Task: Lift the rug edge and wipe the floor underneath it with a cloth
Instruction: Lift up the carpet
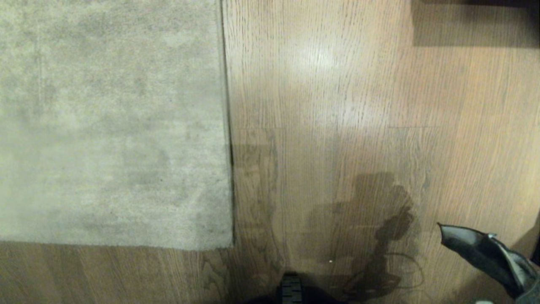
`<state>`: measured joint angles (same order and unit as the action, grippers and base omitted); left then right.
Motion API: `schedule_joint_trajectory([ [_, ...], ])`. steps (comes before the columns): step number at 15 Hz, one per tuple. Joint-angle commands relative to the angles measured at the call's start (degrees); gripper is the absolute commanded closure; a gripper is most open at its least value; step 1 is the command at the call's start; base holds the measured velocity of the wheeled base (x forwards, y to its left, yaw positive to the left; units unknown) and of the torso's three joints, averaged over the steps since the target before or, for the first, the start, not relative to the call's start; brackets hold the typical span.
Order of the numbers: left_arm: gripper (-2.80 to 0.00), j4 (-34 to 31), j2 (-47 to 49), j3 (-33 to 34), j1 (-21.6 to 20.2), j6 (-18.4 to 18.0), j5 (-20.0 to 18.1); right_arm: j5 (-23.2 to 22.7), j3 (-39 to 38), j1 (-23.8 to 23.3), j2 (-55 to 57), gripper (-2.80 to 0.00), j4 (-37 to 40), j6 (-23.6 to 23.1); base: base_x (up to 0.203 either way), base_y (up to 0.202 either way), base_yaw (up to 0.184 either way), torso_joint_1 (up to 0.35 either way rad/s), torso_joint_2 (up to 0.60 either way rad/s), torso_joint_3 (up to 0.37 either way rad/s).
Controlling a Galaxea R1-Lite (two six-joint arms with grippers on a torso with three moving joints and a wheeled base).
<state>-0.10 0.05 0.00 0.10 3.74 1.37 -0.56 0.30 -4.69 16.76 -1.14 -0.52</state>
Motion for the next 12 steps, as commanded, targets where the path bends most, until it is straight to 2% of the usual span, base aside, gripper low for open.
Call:
schedule_joint_trajectory([
  [1, 0.0, 0.01, 0.04, 0.0, -0.01, 0.04, 0.04, -0.05, -0.3, 0.8, -0.64, 0.0, -0.27, -0.01, 0.0, 0.0, 0.0, 0.0, 0.0, 0.0],
  [4, 0.0, 0.01, 0.04, 0.0, -0.01, 0.04, 0.04, -0.05, -0.3, 5.97, -2.75, 0.0, -0.26, -0.02, 0.0, 0.0, 0.0, 0.0, 0.0, 0.0],
  [10, 0.0, 0.01, 0.04, 0.0, -0.01, 0.04, 0.04, -0.05, -0.3, 5.21, -16.52, 0.0, -0.08, 0.08, 0.0, 0.0, 0.0, 0.0, 0.0, 0.0],
  [12, 0.0, 0.01, 0.04, 0.0, -0.01, 0.04, 0.04, -0.05, -0.3, 5.13, -16.7, 0.0, 0.0, 0.17, 0.0, 0.0, 0.0, 0.0, 0.0, 0.0],
])
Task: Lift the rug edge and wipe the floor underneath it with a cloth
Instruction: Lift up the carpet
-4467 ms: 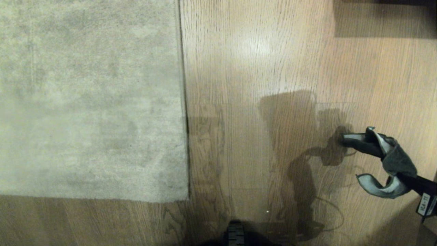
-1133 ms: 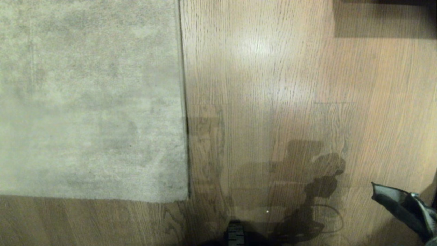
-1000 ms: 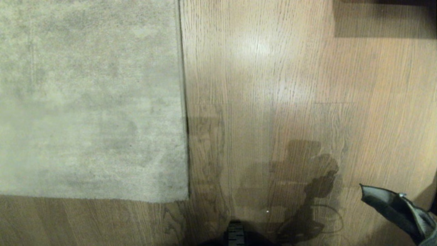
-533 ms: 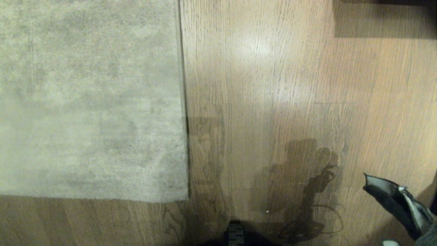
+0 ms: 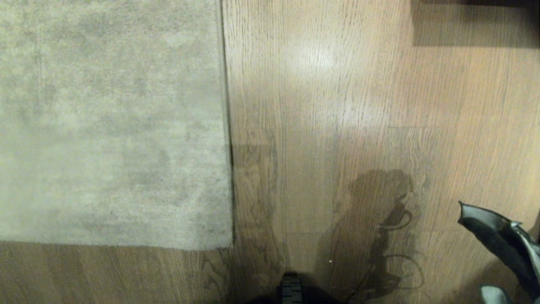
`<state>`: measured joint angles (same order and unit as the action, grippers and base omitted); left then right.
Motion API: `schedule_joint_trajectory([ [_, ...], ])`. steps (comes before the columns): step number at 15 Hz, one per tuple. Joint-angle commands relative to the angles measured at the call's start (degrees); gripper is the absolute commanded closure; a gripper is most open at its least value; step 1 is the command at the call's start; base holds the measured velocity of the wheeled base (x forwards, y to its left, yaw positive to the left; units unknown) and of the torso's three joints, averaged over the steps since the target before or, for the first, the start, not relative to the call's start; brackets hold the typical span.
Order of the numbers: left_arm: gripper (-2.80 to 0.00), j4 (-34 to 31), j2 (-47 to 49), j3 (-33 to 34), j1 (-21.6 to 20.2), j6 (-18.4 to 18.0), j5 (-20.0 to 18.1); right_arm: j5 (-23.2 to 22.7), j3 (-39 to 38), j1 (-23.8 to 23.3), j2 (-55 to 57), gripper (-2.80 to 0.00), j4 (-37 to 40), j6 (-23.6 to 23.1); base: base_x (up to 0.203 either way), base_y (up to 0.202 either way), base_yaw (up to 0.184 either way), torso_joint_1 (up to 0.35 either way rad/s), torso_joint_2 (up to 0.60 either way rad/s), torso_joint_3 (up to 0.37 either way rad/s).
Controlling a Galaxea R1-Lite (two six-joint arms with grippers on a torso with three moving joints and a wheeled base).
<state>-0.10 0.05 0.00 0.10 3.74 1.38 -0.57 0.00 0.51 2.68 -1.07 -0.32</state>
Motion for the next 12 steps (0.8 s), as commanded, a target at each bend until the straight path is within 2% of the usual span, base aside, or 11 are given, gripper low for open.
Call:
schedule_joint_trajectory([
  [1, 0.0, 0.01, 0.04, 0.0, -0.01, 0.04, 0.03, -0.04, 0.0, -0.07, -2.67, 0.0, -0.07, -0.04, 0.0, 0.0, 0.0, 0.0, 0.0, 0.0],
  [12, 0.0, 0.01, 0.04, 0.0, -0.01, 0.04, 0.03, -0.04, 0.0, -0.07, -2.62, 0.0, -0.07, -0.04, 0.0, 0.0, 0.0, 0.0, 0.0, 0.0],
])
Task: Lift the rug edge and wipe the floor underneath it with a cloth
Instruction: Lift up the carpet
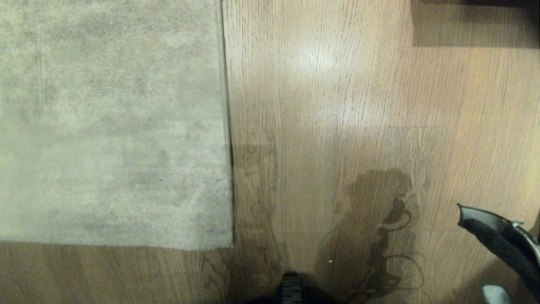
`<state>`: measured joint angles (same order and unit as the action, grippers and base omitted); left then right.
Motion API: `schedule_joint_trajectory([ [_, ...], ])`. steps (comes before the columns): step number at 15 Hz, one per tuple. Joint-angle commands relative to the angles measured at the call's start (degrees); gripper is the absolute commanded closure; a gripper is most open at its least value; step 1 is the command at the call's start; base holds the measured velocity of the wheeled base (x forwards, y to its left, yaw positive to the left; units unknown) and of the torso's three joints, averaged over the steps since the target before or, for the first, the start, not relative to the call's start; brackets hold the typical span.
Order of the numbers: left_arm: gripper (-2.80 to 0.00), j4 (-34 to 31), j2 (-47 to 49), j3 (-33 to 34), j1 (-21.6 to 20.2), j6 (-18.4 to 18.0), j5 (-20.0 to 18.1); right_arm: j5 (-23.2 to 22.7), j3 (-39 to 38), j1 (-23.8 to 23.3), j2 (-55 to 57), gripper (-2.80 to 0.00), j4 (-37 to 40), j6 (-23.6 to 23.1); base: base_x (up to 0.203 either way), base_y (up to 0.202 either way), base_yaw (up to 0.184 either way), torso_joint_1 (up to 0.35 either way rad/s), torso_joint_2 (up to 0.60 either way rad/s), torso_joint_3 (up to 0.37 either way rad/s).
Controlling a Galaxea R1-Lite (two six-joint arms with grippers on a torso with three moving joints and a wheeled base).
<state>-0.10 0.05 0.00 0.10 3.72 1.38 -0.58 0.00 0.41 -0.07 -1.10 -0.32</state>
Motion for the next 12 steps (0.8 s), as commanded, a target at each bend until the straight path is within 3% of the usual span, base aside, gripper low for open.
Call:
schedule_joint_trajectory([
  [1, 0.0, 0.01, 0.04, 0.0, -0.01, 0.06, 0.03, -0.03, 0.0, 0.02, 0.16, 0.0, -0.05, -0.04, 0.0, 0.0, 0.0, 0.0, 0.0, 0.0],
  [12, 0.0, 0.01, -0.04, 0.0, -0.01, 0.15, 0.03, -0.03, 0.0, 0.02, 0.16, 0.0, -0.05, -0.04, 0.0, 0.0, 0.0, 0.0, 0.0, 0.0],
])
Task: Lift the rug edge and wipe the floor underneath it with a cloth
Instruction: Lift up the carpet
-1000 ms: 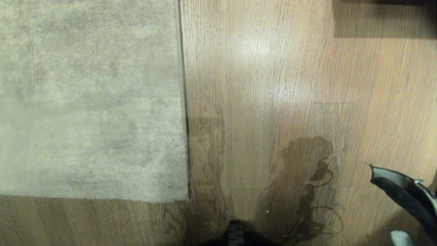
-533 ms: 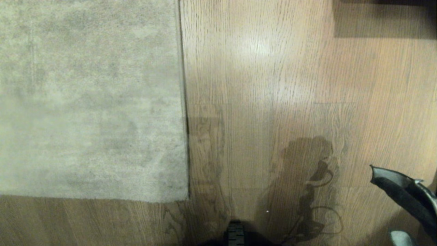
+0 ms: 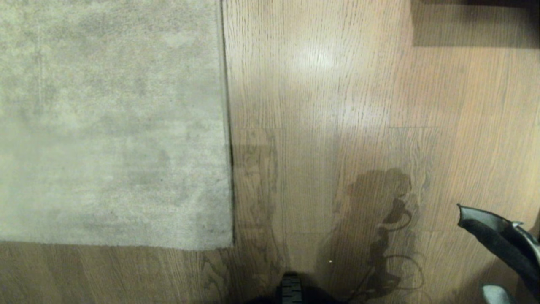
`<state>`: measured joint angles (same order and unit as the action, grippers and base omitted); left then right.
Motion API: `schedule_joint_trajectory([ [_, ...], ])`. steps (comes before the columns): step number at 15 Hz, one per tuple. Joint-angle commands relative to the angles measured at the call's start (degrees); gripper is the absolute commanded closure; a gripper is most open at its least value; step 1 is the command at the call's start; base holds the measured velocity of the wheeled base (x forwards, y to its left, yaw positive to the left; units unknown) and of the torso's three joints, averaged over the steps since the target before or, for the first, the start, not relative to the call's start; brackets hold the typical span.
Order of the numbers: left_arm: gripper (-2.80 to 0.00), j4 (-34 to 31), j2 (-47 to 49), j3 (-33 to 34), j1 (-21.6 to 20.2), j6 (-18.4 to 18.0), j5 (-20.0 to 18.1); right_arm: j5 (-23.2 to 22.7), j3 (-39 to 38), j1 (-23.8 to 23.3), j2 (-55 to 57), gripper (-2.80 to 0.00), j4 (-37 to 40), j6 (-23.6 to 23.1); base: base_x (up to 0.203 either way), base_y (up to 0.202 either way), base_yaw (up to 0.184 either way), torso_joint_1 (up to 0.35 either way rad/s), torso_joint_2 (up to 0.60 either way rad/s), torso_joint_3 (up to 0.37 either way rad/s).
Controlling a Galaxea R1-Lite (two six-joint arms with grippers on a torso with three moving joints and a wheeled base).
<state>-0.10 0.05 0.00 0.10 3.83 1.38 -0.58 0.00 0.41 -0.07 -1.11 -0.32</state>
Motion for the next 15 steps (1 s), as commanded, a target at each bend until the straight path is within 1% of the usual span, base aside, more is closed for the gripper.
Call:
schedule_joint_trajectory([
  [1, 0.0, 0.01, 0.04, 0.0, -0.01, 0.04, 0.03, -0.03, 0.0, 0.02, 0.13, 0.0, -0.04, -0.04, 0.0, 0.0, 0.0, 0.0, 0.0, 0.0],
  [15, 0.0, 0.01, -0.05, 0.0, -0.01, -0.16, 0.03, -0.03, 0.0, 0.02, 0.16, 0.0, -0.04, -0.04, 0.0, 0.0, 0.0, 0.0, 0.0, 0.0],
])
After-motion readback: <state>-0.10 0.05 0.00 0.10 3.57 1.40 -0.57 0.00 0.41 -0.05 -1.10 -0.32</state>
